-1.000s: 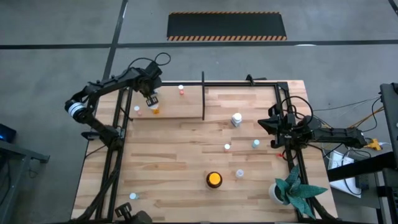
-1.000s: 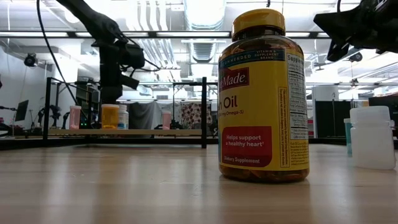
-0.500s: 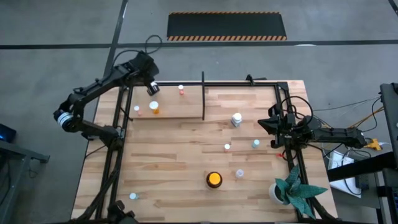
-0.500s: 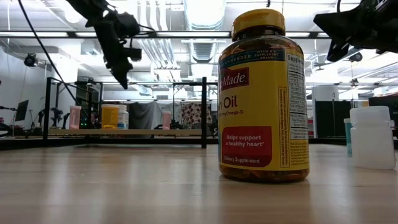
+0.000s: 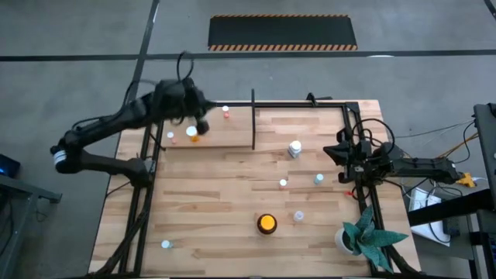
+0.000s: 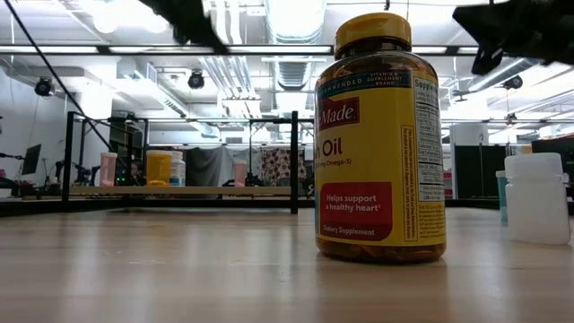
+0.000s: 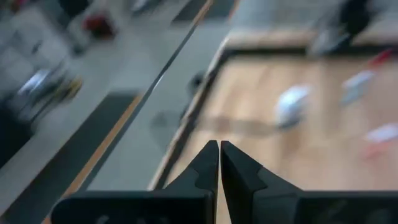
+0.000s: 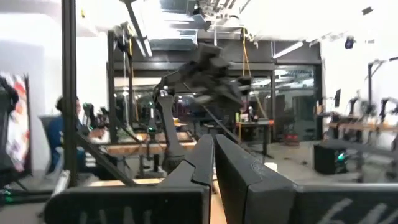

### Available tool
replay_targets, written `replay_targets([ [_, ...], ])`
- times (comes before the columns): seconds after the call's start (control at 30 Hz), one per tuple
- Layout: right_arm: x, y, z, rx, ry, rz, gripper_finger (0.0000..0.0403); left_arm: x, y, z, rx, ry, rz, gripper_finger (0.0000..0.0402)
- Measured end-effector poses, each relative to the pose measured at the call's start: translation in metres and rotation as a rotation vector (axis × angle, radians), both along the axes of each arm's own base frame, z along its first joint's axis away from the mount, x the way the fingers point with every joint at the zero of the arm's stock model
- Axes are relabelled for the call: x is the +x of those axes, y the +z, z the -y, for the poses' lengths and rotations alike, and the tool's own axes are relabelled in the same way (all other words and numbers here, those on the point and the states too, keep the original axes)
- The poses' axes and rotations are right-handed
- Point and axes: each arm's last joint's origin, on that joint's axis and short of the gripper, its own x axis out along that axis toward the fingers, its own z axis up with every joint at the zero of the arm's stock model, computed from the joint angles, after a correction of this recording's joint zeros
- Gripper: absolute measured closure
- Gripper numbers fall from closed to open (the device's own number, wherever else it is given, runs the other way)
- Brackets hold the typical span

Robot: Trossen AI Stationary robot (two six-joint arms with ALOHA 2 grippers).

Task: Pick and place medicine bottles onto shelf by color
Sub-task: Put the yellow pill bottle on the shelf

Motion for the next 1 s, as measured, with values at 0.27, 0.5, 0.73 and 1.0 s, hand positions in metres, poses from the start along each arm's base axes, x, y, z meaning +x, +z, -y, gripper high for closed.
replay_targets([
  [0.27,0.023,0.036,-0.001,-0.113,0.05,-0.094,0.0394,0.012,0.002,0.095,-0.017,-0.418,0.332,0.0401],
  [0.5,0.058,0.059,-0.005,-0.135,0.197,-0.231,0.0394,0.019,-0.039,0.15,-0.045,-0.648,0.486,0.0401],
  [0.73,0.082,0.082,-0.023,-0.143,0.312,-0.299,0.0394,0.026,-0.082,0.17,-0.062,-0.716,0.515,0.0401],
  [1.0,0.106,0.104,-0.056,-0.161,0.453,-0.35,0.0394,0.041,-0.114,0.177,-0.066,-0.724,0.406,0.0401],
])
